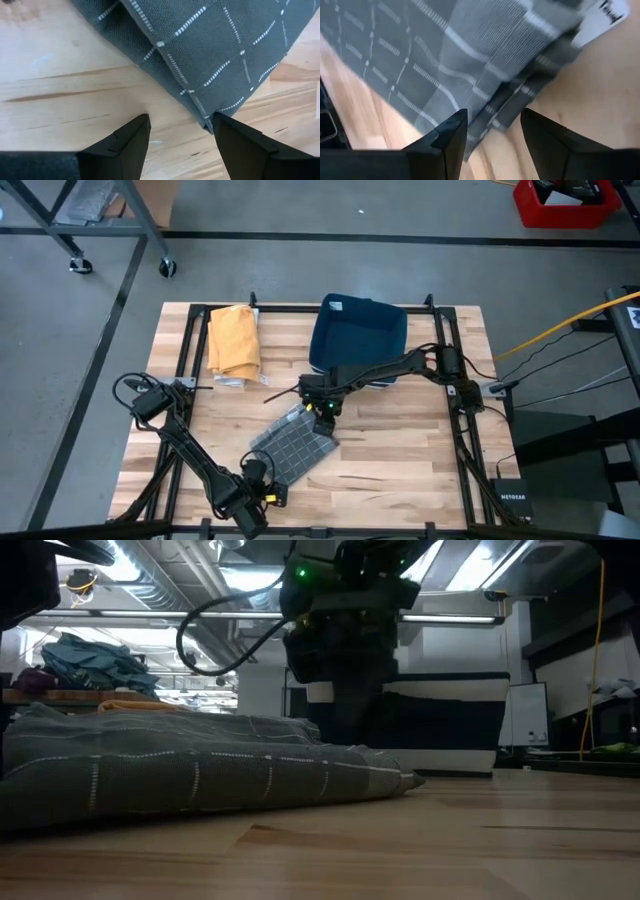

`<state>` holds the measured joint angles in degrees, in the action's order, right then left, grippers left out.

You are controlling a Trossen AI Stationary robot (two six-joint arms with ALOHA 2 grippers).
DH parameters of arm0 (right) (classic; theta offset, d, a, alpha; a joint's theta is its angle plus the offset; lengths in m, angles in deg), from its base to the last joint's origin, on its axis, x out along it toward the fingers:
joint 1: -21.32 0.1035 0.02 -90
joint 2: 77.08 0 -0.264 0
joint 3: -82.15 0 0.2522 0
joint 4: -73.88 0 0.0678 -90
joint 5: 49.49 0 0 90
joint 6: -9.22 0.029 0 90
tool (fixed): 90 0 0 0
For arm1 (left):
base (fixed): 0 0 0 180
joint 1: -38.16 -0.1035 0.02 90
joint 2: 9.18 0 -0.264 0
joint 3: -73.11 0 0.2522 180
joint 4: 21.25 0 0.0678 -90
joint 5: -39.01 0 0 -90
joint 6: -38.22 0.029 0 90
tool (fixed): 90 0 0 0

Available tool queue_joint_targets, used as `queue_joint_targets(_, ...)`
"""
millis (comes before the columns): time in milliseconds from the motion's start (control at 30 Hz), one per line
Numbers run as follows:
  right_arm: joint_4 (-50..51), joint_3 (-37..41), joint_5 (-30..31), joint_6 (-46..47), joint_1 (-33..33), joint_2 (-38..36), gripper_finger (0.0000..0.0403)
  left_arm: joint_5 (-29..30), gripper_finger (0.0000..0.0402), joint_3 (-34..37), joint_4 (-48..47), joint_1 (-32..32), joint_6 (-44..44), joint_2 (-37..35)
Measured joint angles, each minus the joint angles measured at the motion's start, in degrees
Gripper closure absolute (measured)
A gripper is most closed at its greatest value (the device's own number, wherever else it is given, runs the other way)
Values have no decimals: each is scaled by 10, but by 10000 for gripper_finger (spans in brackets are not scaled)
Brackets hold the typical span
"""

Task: Fold towel
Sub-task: Stack the gray patterned towel on top of the yellow towel

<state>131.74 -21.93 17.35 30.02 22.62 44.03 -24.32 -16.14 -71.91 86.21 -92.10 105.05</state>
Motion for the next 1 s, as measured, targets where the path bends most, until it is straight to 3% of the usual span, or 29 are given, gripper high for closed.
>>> queue_joint_targets(300, -25, 0, 5, 33, -6, 21, 212, 4, 189, -1, -12, -6, 1, 0)
queue_joint_targets(533, -53, -1, -47, 35, -6, 48, 212, 6, 189, -1, -14, -10, 8, 1)
queue_joint_targets(700, -61, -1, -53, 30, -6, 49, 218, 11, 189, -1, -18, -11, 12, 1)
queue_joint_targets(833, -85, 0, -69, 28, -6, 52, 251, 21, 189, -1, -27, -12, 13, 1)
queue_joint_targets(1000, -100, 0, -75, 12, -5, 52, 320, 30, 189, 0, -33, -14, 14, 2)
